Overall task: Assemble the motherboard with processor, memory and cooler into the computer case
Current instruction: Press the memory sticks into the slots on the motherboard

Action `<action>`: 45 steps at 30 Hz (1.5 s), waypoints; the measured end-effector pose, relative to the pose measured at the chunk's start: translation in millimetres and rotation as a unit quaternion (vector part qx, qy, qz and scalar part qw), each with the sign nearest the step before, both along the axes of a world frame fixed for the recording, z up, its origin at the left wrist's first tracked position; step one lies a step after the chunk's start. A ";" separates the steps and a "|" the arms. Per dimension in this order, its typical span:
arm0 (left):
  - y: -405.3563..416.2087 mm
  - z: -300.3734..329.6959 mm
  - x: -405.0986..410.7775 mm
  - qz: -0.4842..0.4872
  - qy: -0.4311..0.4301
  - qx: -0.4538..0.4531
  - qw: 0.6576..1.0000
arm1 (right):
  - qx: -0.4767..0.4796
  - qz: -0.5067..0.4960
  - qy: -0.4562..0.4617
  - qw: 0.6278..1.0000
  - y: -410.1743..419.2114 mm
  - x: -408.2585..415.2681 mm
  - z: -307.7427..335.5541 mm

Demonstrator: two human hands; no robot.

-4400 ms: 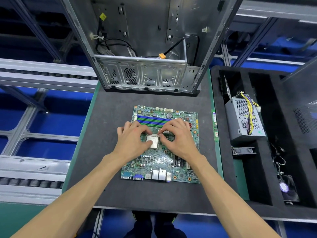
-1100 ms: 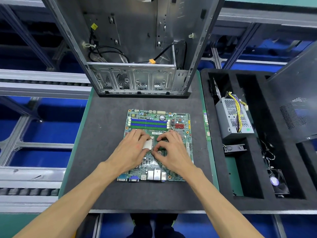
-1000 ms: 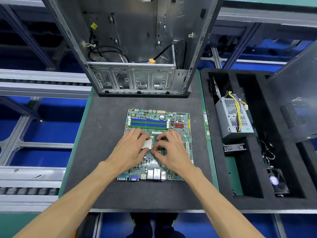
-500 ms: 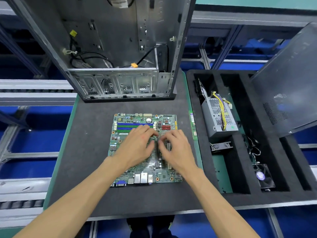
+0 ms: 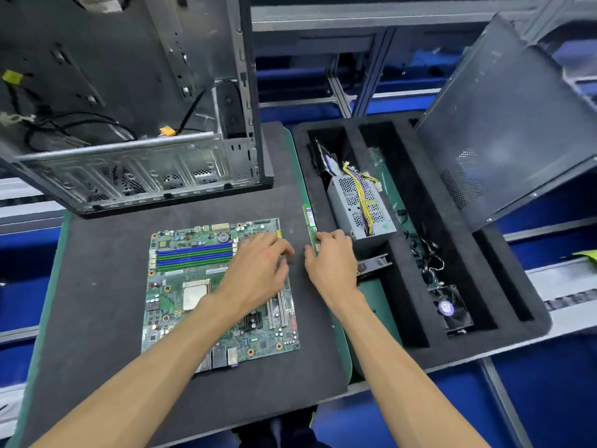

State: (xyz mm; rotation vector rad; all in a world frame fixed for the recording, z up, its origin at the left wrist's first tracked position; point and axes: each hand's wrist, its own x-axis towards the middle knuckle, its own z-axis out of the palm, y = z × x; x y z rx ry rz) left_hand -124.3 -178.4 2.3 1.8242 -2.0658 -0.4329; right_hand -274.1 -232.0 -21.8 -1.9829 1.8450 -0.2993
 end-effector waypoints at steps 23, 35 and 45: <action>-14.9 -4.0 13.8 0.071 0.065 -0.018 0.995 | -0.041 -0.055 -0.181 0.981 -15.7 11.9 21.6; 20.1 10.7 91.1 0.214 0.094 -0.085 0.969 | -0.049 0.183 -0.217 0.958 1.9 79.1 36.5; 53.0 -7.9 155.4 0.382 0.248 -0.049 0.889 | -0.009 0.221 -0.218 0.950 9.4 132.7 19.4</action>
